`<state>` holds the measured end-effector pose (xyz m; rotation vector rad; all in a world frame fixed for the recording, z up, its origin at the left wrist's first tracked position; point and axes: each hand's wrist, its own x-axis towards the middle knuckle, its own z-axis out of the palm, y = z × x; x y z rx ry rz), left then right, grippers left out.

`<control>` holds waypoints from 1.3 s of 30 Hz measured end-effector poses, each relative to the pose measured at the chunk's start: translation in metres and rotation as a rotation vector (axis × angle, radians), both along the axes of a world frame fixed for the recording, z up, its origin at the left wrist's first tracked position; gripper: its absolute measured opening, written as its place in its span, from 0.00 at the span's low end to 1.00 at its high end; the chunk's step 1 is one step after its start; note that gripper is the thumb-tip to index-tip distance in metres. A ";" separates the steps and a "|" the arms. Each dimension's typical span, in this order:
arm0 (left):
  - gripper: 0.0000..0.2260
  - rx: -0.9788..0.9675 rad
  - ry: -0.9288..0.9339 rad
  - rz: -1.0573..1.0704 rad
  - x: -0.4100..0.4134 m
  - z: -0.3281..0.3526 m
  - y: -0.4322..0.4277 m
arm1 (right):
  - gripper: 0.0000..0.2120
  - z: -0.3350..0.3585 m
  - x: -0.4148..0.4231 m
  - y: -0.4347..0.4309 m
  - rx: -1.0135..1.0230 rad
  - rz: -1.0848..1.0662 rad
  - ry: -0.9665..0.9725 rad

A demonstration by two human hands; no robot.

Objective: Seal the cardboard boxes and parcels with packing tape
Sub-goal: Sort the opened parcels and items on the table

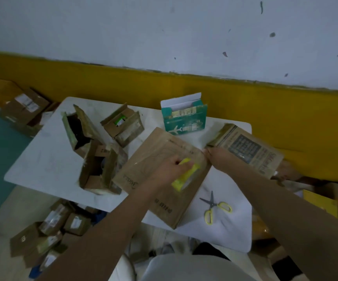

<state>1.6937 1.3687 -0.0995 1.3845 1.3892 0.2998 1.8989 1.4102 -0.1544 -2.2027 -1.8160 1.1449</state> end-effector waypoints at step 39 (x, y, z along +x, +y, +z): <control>0.23 0.040 0.229 0.199 -0.129 -0.083 -0.105 | 0.43 -0.051 -0.109 -0.149 0.481 0.697 -0.302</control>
